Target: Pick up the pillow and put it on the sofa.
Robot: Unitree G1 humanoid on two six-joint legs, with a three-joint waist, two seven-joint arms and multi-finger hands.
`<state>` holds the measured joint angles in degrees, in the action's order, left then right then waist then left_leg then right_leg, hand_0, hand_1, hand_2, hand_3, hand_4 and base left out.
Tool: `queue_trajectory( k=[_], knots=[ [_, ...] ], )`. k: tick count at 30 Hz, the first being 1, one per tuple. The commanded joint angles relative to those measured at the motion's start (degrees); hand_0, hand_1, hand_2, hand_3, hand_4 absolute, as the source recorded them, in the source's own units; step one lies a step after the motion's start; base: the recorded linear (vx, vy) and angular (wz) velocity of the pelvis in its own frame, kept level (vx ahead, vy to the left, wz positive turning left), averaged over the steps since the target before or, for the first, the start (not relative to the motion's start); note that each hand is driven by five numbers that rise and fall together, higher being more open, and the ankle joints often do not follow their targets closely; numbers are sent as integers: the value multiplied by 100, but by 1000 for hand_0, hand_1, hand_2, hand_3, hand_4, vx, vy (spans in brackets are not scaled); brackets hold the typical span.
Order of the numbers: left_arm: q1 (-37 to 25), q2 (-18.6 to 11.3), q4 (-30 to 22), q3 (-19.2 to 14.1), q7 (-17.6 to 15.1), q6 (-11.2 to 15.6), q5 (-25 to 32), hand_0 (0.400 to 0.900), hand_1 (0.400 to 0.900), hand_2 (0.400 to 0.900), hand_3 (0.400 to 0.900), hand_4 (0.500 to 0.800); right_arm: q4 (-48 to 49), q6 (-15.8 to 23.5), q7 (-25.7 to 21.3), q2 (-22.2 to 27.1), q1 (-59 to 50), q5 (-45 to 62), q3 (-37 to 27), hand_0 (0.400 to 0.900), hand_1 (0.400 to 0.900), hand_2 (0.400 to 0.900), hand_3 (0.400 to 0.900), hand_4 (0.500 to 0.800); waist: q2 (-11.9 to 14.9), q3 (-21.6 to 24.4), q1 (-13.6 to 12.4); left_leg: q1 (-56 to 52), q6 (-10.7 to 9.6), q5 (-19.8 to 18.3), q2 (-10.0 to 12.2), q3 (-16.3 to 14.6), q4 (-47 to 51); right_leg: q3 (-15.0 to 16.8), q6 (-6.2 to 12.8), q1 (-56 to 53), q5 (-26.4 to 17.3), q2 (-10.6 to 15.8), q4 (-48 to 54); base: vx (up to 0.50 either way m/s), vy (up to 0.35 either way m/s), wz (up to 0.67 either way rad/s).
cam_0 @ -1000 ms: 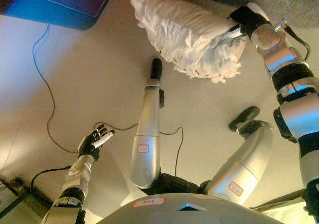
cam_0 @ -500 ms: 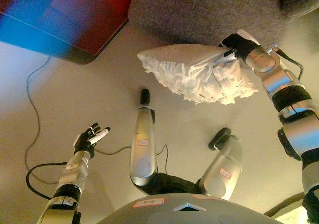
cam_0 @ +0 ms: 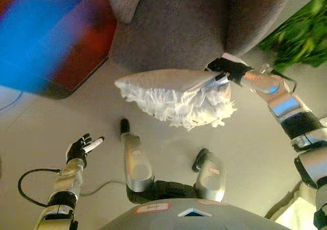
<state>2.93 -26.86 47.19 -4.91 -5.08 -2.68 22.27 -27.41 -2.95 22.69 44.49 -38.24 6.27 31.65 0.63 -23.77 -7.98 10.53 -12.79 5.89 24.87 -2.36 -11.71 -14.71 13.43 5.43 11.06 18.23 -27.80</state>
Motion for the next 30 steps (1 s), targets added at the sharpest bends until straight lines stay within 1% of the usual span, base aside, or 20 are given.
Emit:
queue_trajectory(
  k=[1, 2, 3, 4, 8, 10, 11, 12, 13, 14, 15, 16, 17, 18, 19, 21, 22, 26, 29, 30],
  knots=[
    [334, -117, 654, 311, -45, 634, -231, 900, 900, 900, 900, 800, 150, 510, 191, 322, -348, 619, -801, 400, 400, 400, 400, 500, 188, 1114, -70, -588, -56, 1248, 478, 288, 101, 328, -659, -90, -463, -417, 392, 133, -314, -19],
    [383, -77, 727, 300, 16, 672, -219, 900, 900, 900, 900, 800, 211, 477, 259, 385, -288, 591, -848, 400, 400, 400, 400, 500, 288, 1112, -110, -405, 35, 1353, 449, 428, -177, 278, -738, -266, -459, -450, 555, 200, -342, -45],
    [461, 34, 929, 276, 54, 791, -188, 900, 900, 900, 900, 800, 239, 532, 323, 426, -258, 584, -797, 400, 400, 400, 400, 500, 390, 1089, -221, -149, 268, 1082, 113, 683, -587, 220, -825, -522, -411, -507, 813, 219, -275, -54],
    [482, 70, 992, 260, 57, 812, -191, 900, 900, 900, 900, 800, 235, 562, 344, 412, -266, 571, -766, 400, 400, 400, 400, 500, 391, 1108, -262, -79, 330, 988, -23, 712, -636, 177, -850, -596, -401, -551, 904, 311, -249, -66],
    [371, 109, 1454, 212, 236, 930, -566, 900, 900, 900, 900, 800, 175, 455, 403, 390, -273, 505, -781, 400, 400, 400, 400, 500, 316, 1260, -438, 205, 168, 976, -543, 92, -229, -435, -859, -1219, -333, -836, 1202, 377, -104, 3],
    [277, 162, 1466, 282, 194, 924, -723, 900, 900, 900, 900, 800, 289, 446, 390, 502, -4, 433, -977, 400, 400, 400, 400, 500, 294, 1356, -501, 572, 51, 1137, -985, -317, 67, -622, -797, -1685, -179, -1012, 1278, 573, -18, 32],
    [243, 174, 1437, 312, 171, 907, -757, 900, 900, 900, 900, 800, 358, 416, 386, 558, 110, 439, -1074, 400, 400, 400, 400, 500, 286, 1405, -515, 757, 22, 1276, -1065, -508, 124, -690, -806, -1845, -111, -1089, 1354, 581, 25, 29],
    [171, 151, 1427, 355, 160, 869, -801, 900, 900, 900, 900, 800, 366, 390, 376, 595, 181, 456, -1156, 400, 400, 400, 400, 500, 367, 1459, -510, 806, 92, 1133, -1253, -727, 231, -694, -809, -1959, 40, -1078, 1372, 511, 96, 18],
    [75, 131, 1447, 376, 180, 861, -909, 900, 900, 900, 900, 800, 269, 404, 389, 590, 160, 501, -1174, 400, 400, 400, 400, 500, 436, 1507, -531, 818, 256, 829, -1420, -616, 159, -593, -814, -1977, 103, -1018, 1364, 439, 139, 3],
    [-27, 126, 1443, 417, 144, 868, -874, 900, 900, 900, 900, 800, 191, 454, 440, 588, 146, 546, -1201, 400, 400, 400, 400, 500, 442, 1546, -556, 989, 406, 711, -1451, -279, -301, -561, -833, -1975, 22, -970, 1452, 356, 124, -12],
    [-126, 89, 1393, 422, 98, 835, -817, 900, 900, 900, 900, 800, 162, 516, 488, 609, 138, 571, -1193, 400, 400, 400, 400, 500, 547, 1540, -536, 1039, 599, 294, -1500, -260, -706, -503, -814, -2037, -14, -876, 1542, 330, 87, -16],
    [-260, 35, 1366, 397, 87, 727, -912, 900, 900, 900, 900, 800, 196, 575, 541, 609, 176, 692, -1216, 400, 400, 400, 400, 500, 668, 1550, -489, 932, 789, -122, -1484, -452, -815, -501, -734, -2068, -158, -743, 1525, 374, 55, -13],
    [-311, 12, 1372, 425, 47, 721, -926, 900, 900, 900, 900, 800, 252, 571, 613, 579, 237, 748, -1282, 400, 400, 400, 400, 500, 724, 1557, -458, 857, 822, -219, -1478, -506, -814, -476, -658, -2040, -381, -641, 1403, 419, 85, -13],
    [-318, -8, 1368, 463, -27, 750, -883, 900, 900, 900, 900, 800, 339, 563, 720, 544, 330, 720, -1383, 400, 400, 400, 400, 500, 786, 1569, -433, 782, 841, -248, -1511, -517, -789, -378, -542, -1989, -849, -499, 1170, 445, 116, -19],
    [-285, -50, 1326, 434, 1, 751, -943, 900, 900, 900, 900, 800, 526, 512, 833, 536, 452, 709, -1470, 400, 400, 400, 400, 500, 807, 1581, -418, 614, 923, -265, -1593, -517, -700, -147, -383, -1874, -1644, -282, 617, 477, 142, -23],
    [-232, -97, 1384, 450, 78, 879, -1035, 900, 900, 900, 900, 800, 772, 395, 1044, 580, 521, 754, -1496, 400, 400, 400, 400, 500, 685, 1587, -338, 284, 1049, -337, -1683, -485, -474, 128, -347, -1610, -1810, -295, 128, 453, 128, -7],
    [-194, -137, 1455, 493, 70, 957, -969, 900, 900, 900, 900, 800, 766, 360, 1163, 614, 447, 762, -1450, 400, 400, 400, 400, 500, 624, 1638, -215, -43, 1095, -360, -1717, -556, -213, 295, -349, -1322, -1702, -498, 112, 459, 59, 28],
    [-224, -246, 1468, 472, 21, 837, -1069, 900, 900, 900, 900, 800, 411, 367, 1414, 696, -50, 813, -1257, 400, 400, 400, 400, 500, 684, 1768, -80, -655, 1000, -324, -1799, -397, 390, 95, -410, -826, -1677, -582, 1383, 382, -157, 39],
    [-247, -292, 1436, 377, -66, 708, -1086, 900, 900, 900, 900, 800, 268, 571, 1509, 873, -402, 947, -1064, 400, 400, 400, 400, 500, 778, 1701, 85, -892, 863, -471, -1603, -300, 532, 265, -332, -266, -2141, -412, 2288, 236, -359, 55],
    [-244, -331, 1417, 349, -85, 683, -1085, 900, 900, 900, 900, 800, 281, 544, 1468, 910, -514, 948, -1035, 400, 400, 400, 400, 500, 818, 1633, 146, -926, 864, -624, -1530, -231, 455, 520, -304, 48, -2228, -422, 2256, 199, -386, 87]
  ],
)
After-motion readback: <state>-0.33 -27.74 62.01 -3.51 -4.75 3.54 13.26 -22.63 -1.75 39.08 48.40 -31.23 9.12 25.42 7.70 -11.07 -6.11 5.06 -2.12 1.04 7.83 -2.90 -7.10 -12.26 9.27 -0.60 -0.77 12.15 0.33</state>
